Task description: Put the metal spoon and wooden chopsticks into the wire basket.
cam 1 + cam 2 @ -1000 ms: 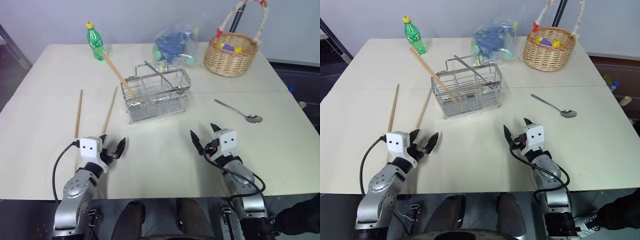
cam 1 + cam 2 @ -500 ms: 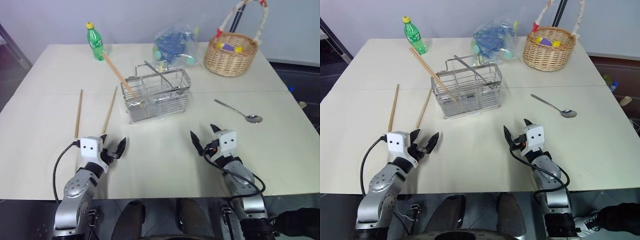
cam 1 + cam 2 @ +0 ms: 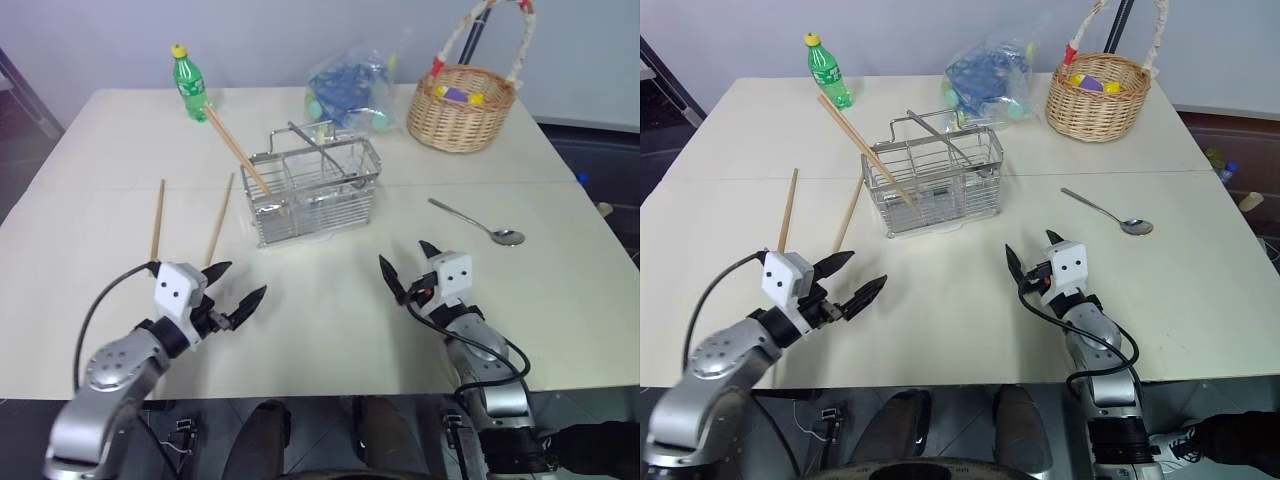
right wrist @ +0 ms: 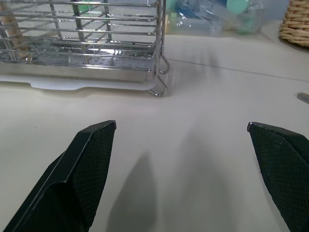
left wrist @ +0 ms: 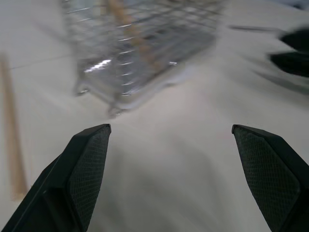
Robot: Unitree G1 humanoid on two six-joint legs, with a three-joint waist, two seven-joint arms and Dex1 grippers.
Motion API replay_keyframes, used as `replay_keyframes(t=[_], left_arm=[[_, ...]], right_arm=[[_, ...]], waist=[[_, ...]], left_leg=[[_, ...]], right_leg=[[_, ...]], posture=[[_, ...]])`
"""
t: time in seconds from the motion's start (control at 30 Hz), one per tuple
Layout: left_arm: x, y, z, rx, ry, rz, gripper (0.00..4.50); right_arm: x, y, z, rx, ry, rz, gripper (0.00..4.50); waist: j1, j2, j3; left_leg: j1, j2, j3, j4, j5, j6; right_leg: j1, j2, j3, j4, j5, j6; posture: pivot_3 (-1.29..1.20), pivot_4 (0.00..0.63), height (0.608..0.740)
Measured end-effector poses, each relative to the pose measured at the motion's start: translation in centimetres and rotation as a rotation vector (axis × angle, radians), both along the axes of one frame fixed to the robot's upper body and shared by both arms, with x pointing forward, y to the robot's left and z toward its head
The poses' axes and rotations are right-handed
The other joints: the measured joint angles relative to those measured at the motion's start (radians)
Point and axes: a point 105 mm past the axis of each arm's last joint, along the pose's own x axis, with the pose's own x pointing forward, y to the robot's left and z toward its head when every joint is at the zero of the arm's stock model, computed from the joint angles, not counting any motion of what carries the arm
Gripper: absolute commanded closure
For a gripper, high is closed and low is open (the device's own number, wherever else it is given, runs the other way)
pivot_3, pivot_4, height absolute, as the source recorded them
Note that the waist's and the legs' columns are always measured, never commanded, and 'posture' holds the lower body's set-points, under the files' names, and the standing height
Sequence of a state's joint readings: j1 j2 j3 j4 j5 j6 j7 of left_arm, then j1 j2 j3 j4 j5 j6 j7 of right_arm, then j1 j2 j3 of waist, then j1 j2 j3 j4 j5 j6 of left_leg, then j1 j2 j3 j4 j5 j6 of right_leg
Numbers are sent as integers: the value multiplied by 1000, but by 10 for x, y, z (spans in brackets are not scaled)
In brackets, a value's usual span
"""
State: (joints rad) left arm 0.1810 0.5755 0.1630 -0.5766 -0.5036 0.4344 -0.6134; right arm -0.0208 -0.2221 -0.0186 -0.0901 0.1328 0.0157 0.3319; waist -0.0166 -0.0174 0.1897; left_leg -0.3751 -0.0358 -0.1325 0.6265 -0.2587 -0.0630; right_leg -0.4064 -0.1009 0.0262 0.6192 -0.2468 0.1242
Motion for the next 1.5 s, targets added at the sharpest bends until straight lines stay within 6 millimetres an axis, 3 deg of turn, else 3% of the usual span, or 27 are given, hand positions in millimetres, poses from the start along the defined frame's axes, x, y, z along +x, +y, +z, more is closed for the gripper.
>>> replay_keyframes(t=[0.3,0.5,0.87,0.97,1.17,1.5], left_arm=[[-17,-23,45,78,22,-387,283],[-7,-35,65,47,-21,-444,283],[-1,-42,56,-34,-11,-422,283],[1,-45,46,-53,-6,-412,283],[9,-47,21,-73,22,-381,283],[10,-48,19,-59,7,-370,283]], right_arm=[[9,-3,4,-38,13,12,0],[19,-21,10,-140,73,9,0],[47,-81,61,-333,173,27,0],[56,-101,56,-340,239,14,0],[69,-115,28,-306,377,44,0],[95,-132,35,-331,377,28,0]], waist=[[-1,2,1],[-3,3,1],[-1,3,1],[0,3,1],[-4,3,2],[-4,4,2]], left_leg=[[0,0,0,0,0,0],[0,0,1,0,0,0],[0,0,1,1,-1,1],[0,0,1,1,-1,1],[0,0,2,1,-1,1],[0,0,2,1,-1,1]], right_leg=[[0,0,0,0,0,0],[0,0,0,0,0,1],[1,0,0,-1,0,1],[1,0,0,-1,1,1],[1,0,0,-1,1,2],[1,0,0,-2,3,4]], posture=[[0,150,740],[0,150,740],[0,150,740],[0,150,740],[0,150,740],[0,150,740]])
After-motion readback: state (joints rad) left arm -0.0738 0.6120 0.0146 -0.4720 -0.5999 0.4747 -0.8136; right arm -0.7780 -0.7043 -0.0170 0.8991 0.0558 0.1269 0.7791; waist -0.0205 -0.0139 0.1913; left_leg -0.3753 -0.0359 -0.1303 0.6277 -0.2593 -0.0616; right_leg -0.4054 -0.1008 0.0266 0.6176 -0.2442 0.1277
